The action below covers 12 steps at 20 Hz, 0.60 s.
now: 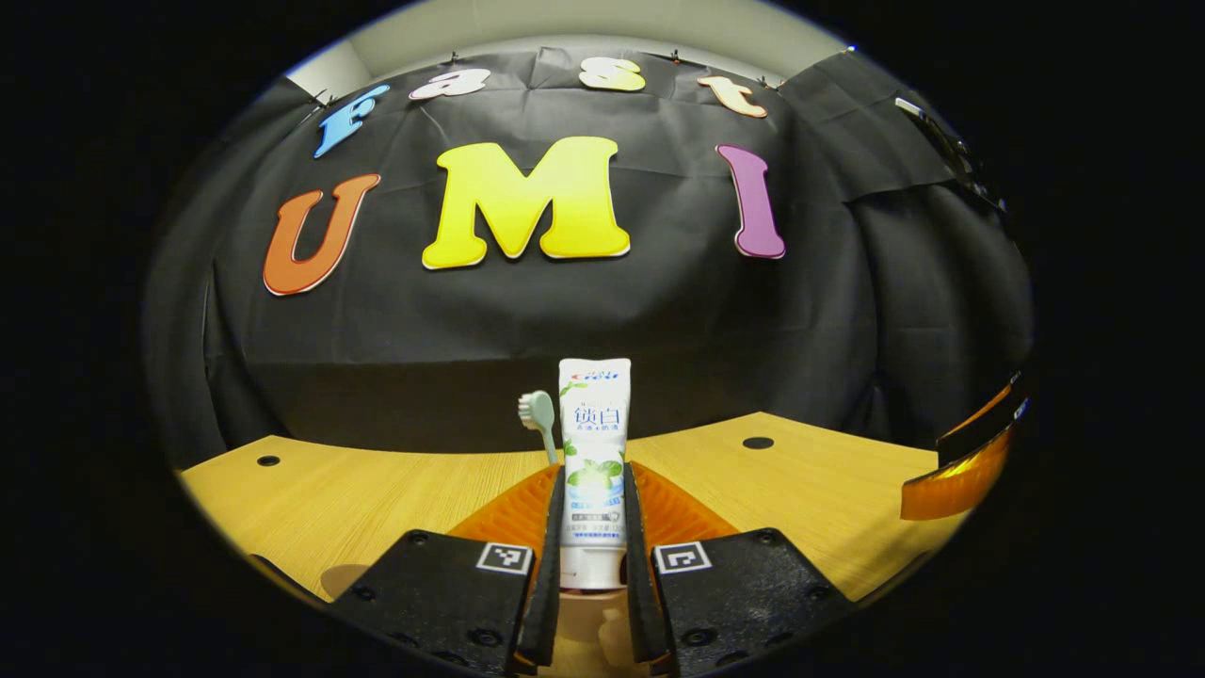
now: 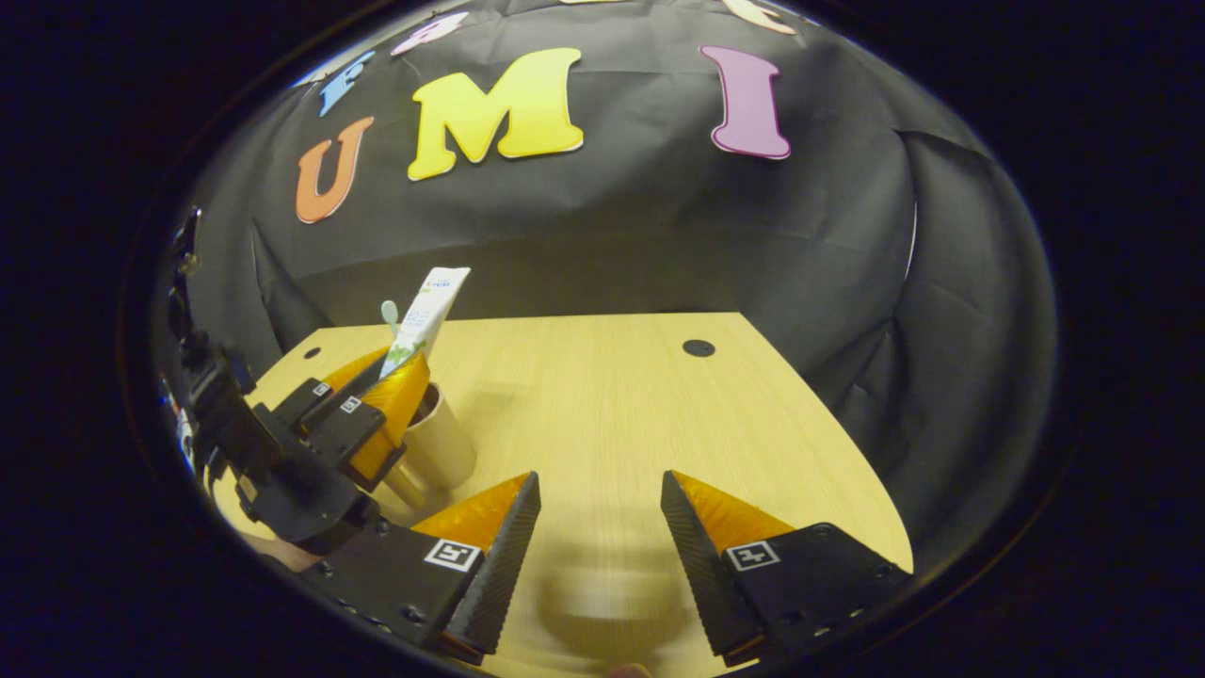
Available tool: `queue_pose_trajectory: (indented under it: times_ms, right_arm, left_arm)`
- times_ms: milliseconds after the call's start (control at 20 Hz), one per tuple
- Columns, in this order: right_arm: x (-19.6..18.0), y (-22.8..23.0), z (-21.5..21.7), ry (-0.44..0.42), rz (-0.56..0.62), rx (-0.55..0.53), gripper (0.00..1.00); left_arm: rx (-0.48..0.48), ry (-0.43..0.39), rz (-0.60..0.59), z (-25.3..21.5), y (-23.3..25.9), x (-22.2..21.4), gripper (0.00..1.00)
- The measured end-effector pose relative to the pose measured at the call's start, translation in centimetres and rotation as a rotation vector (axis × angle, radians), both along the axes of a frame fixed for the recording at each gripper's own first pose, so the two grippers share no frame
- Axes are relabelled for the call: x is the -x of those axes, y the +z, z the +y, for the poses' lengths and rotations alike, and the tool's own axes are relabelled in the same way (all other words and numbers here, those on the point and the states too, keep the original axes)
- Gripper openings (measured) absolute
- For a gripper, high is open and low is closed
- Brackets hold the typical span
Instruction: Put the toothbrush and toothpaste on the desktop into the cup, then pick up the cup and place it on the coaster on the desktop.
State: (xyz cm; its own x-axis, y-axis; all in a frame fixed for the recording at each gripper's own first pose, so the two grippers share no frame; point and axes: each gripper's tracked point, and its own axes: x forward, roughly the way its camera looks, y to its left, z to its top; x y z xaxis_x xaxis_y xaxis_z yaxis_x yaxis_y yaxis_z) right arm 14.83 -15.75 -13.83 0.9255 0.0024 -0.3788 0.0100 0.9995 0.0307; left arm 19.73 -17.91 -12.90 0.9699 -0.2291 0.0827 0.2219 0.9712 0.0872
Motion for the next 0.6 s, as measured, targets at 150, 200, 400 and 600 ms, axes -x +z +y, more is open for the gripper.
queue_pose_trajectory:
  times_ms: [150, 200, 400, 600]
  right_arm:
    - [0.1, -0.6, 0.2, 0.001, 0.009, -0.011, 0.79]
    - [0.1, -0.9, 0.3, 0.003, 0.014, -0.012, 0.79]
    - [0.7, -1.8, 0.4, 0.010, 0.032, -0.003, 0.79]
    - [0.9, -2.4, 0.4, 0.011, 0.045, -0.007, 0.79]
  left_arm:
    - [0.001, 0.009, -0.015, 0.1, -0.1, 0.0, 0.33]
    - [-0.002, 0.010, -0.023, 0.1, -0.1, -0.2, 0.33]
    - [-0.029, 0.028, -0.067, -0.2, -0.3, -0.5, 0.33]
    - [-0.038, 0.026, -0.083, 0.0, -0.7, -0.2, 0.36]
